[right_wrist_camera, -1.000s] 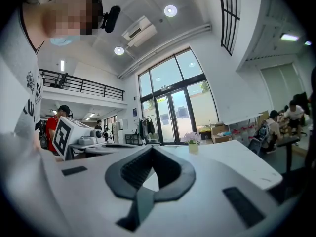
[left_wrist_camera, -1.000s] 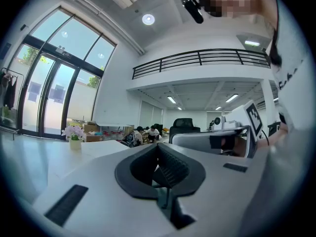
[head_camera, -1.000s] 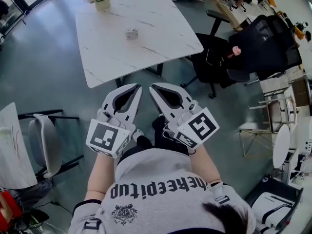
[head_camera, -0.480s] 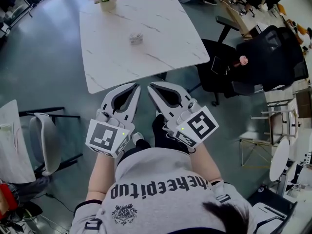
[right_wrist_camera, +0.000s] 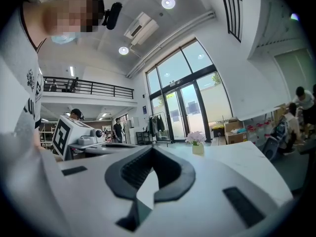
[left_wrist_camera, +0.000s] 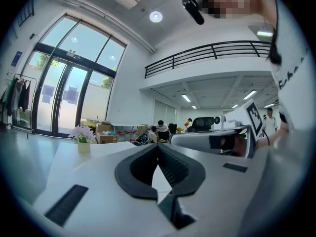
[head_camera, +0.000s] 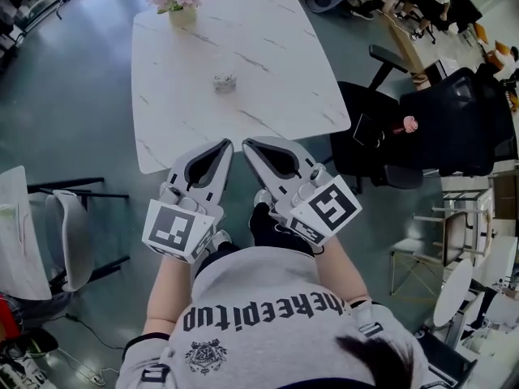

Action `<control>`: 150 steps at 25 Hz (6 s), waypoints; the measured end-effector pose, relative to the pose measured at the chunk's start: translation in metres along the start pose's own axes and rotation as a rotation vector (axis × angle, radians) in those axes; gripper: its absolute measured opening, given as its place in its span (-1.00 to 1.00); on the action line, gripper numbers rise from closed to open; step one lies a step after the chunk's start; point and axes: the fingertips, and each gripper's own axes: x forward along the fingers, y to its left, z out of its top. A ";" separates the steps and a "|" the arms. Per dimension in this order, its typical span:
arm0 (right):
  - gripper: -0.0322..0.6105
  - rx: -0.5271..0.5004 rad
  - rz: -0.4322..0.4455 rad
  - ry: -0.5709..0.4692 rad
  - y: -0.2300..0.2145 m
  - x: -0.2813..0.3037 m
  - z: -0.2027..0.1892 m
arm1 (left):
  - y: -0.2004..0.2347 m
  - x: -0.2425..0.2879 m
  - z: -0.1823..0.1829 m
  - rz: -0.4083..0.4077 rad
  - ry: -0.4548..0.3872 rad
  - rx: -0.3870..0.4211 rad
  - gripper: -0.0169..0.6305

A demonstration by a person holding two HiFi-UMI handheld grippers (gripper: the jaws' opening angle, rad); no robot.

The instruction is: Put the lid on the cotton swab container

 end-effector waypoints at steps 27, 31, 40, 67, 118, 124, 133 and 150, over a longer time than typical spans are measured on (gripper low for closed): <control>-0.87 -0.001 0.220 0.070 -0.099 0.028 0.002 | 0.029 0.096 0.004 0.225 0.021 -0.019 -0.90; -0.87 0.009 0.237 0.064 -0.105 0.028 0.002 | 0.025 0.101 0.002 0.230 0.020 -0.014 -0.90; -0.87 0.020 0.224 0.057 -0.105 0.044 0.002 | 0.042 0.099 0.001 0.222 0.027 -0.013 -0.90; -0.87 0.050 -0.056 0.034 -0.133 0.127 0.015 | 0.136 0.121 0.016 -0.040 0.064 0.017 -0.90; -0.87 0.182 -0.425 0.110 -0.172 0.154 -0.055 | 0.207 0.157 -0.138 -0.340 0.320 0.108 -0.61; -0.87 0.191 -0.435 0.118 -0.172 0.154 -0.062 | 0.206 0.161 -0.160 -0.374 0.357 0.120 -0.47; -0.87 0.201 -0.442 0.133 -0.171 0.150 -0.070 | 0.204 0.170 -0.184 -0.377 0.389 0.091 -0.35; -0.87 0.208 -0.451 0.160 -0.174 0.145 -0.080 | 0.197 0.180 -0.198 -0.398 0.383 0.114 -0.34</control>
